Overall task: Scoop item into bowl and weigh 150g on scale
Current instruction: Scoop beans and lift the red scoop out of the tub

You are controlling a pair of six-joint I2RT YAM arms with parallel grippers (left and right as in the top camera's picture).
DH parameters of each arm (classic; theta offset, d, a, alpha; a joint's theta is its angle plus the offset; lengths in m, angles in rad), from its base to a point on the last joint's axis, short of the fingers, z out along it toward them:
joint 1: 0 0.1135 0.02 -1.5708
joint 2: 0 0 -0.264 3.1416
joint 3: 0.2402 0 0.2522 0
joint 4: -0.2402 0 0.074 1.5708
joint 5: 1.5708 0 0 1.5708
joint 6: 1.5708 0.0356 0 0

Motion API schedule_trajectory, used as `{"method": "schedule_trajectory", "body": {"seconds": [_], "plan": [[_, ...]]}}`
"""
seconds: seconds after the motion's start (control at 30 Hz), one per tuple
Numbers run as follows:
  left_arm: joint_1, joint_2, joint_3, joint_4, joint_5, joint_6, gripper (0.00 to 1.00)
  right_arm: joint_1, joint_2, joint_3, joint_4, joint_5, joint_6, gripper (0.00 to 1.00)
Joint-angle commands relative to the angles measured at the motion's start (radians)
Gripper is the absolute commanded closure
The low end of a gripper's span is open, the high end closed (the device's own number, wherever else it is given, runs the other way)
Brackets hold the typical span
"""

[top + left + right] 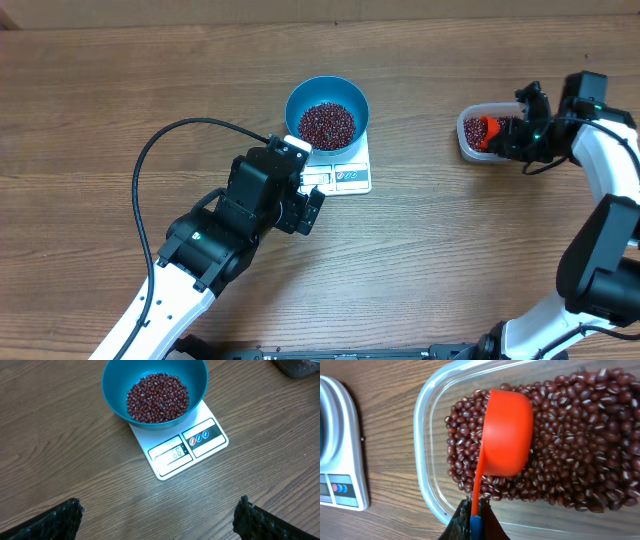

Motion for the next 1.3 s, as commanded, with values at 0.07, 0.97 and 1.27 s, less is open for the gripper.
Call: {"method": "schedule_trajectory", "body": {"seconds": [0.07, 0.97, 1.27], "plan": [[0.003, 0.005, -0.001, 0.003, -0.01, -0.003, 0.01, -0.047, 0.015, -0.001, 0.006, -0.15, -0.028, 0.96], [0.003, 0.005, -0.001, 0.003, -0.01, -0.003, 0.01, -0.211, 0.017, -0.001, -0.041, -0.369, -0.034, 0.96], [0.003, 0.005, -0.001, 0.003, -0.01, -0.003, 0.0, -0.255, 0.017, -0.001, -0.081, -0.583, -0.052, 0.96]]}}
